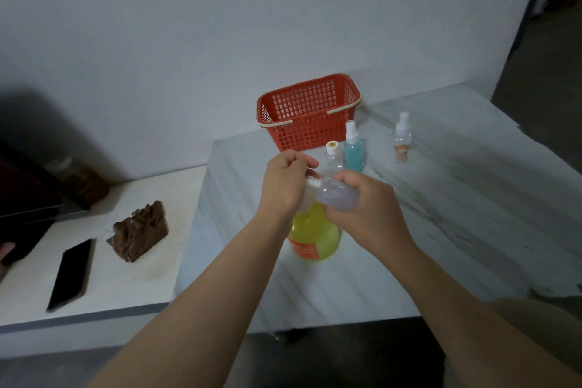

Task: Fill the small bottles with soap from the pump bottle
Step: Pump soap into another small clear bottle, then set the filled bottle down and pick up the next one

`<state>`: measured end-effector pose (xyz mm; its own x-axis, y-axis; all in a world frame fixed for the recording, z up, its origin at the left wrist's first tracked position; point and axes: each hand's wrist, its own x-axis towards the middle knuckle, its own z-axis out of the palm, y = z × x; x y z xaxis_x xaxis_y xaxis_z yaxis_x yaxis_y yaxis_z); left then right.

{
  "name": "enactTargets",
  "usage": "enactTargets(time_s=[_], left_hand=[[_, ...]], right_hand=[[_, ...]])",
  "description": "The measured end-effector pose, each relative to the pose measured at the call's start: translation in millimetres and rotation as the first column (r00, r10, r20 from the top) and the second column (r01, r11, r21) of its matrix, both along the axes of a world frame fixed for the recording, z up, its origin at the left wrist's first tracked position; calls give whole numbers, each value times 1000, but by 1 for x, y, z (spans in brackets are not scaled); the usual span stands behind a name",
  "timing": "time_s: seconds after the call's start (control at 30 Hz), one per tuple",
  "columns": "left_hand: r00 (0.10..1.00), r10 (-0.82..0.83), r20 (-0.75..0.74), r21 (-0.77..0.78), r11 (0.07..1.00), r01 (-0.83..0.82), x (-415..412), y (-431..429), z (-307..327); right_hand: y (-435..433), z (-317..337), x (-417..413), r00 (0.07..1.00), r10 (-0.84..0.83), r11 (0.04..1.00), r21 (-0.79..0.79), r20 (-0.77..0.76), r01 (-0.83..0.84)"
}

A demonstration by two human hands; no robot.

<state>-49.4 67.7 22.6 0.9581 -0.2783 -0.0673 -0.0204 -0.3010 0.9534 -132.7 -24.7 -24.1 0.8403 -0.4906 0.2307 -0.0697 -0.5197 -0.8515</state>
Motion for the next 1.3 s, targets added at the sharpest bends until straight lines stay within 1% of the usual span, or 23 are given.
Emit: enactTargets(time_s=[0.1,0.3,0.4,0.5,0.57,0.63,0.7,0.83,0.93,1.0,1.07,1.17,1.3], left_hand=[[1000,2,-21,-34,999,-2,-2,3,7],[1000,-5,-18,-35,999,4,-1,5,16],[1000,-16,-1,-29,999,16,-1,6,19],[999,-14,34,-20,1000,15,5,14,18],[999,-6,54,-7,1000,6,10,22,16],[998,7,65,6,1000,-7,14,32,12],[996,18,90,29,999,-21,20,42,6],[992,37,119,133,990,-53,37,64,-15],[992,27,124,262,963,-59,54,78,-41],[992,7,128,359,932,-53,62,85,-59],[989,-66,133,475,880,-5,67,87,-71],[964,-208,168,632,773,57,77,84,-82],[920,-321,224,720,691,66,84,75,-89]], right_hand=[[-1,-2,-1,1000,12,999,34,7,-13],[-7,-4,-2,1000,17,997,80,-1,-16],[-15,-5,-3,1000,-3,999,40,-11,3],[-24,-7,-2,996,-74,997,-22,-47,73],[-28,-9,0,994,-107,994,-27,-34,106],[-28,-11,3,994,-111,994,13,-17,111],[-24,-13,6,996,-90,992,84,-1,90],[-18,-14,12,998,-60,979,196,27,54],[-16,-12,12,993,-92,959,274,69,70],[-15,-10,13,990,-109,953,294,91,78],[-12,-7,13,987,-121,948,308,110,82],[-11,-6,16,985,-141,943,316,101,103],[-11,-9,17,986,-150,936,333,75,117]])
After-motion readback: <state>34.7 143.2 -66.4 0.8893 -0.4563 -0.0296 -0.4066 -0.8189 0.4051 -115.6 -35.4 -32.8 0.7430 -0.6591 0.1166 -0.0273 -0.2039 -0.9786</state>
